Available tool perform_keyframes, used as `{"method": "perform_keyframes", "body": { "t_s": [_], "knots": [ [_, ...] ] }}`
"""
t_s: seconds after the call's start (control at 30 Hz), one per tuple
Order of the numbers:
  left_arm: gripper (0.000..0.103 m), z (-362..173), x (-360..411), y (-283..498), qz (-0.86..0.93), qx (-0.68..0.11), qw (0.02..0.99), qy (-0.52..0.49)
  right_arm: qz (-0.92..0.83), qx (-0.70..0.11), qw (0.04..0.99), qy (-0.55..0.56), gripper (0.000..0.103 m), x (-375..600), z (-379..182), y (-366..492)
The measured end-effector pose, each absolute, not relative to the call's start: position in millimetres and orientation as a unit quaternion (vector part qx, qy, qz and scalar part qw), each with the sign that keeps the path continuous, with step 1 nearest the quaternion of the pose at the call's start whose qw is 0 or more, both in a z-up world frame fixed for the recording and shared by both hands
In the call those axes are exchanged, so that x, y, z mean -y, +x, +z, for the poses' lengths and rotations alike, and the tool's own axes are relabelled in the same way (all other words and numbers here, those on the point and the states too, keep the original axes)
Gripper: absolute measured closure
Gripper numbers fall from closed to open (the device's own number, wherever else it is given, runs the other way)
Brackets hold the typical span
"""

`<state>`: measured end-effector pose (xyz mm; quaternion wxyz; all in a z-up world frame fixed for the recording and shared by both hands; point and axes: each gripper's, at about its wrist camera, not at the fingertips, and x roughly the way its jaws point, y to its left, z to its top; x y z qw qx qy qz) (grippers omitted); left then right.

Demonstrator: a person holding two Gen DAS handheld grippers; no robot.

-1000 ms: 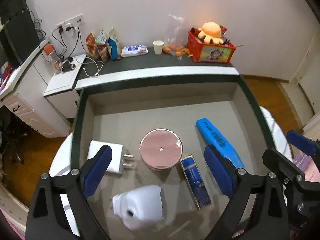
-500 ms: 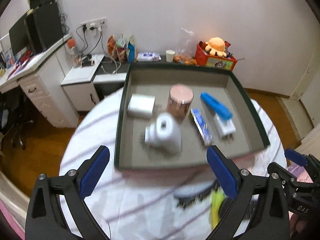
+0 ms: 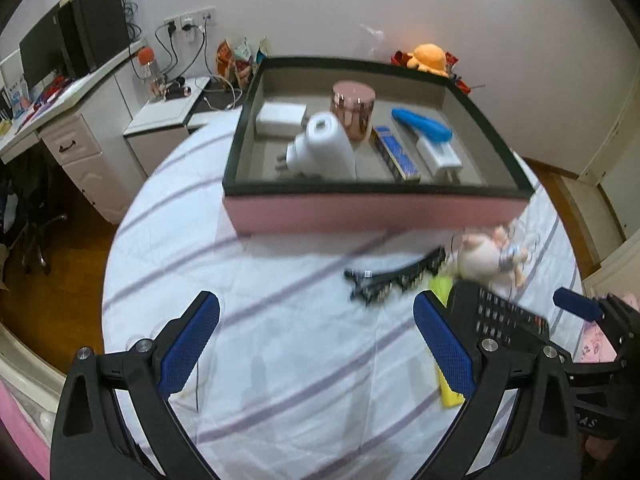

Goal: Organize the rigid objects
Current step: 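Grasp the black TV remote by its end with the right gripper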

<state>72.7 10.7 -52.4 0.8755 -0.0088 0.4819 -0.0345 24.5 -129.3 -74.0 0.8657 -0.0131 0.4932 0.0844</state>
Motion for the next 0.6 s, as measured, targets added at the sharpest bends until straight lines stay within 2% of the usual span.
{"method": "perform_keyframes", "body": {
  "t_s": [0.5, 0.6],
  "knots": [
    [0.004, -70.3, -2.0, 69.4, -0.043, -0.500, 0.865, 0.001, 0.129, -0.533, 0.831, -0.095, 0.024, 109.9, -112.1, 43.3],
    [0.004, -70.5, -2.7, 71.6, -0.042, -0.501, 0.865, -0.001, 0.137, -0.531, 0.831, -0.091, 0.037, 109.7, -110.7, 44.7]
  ]
}}
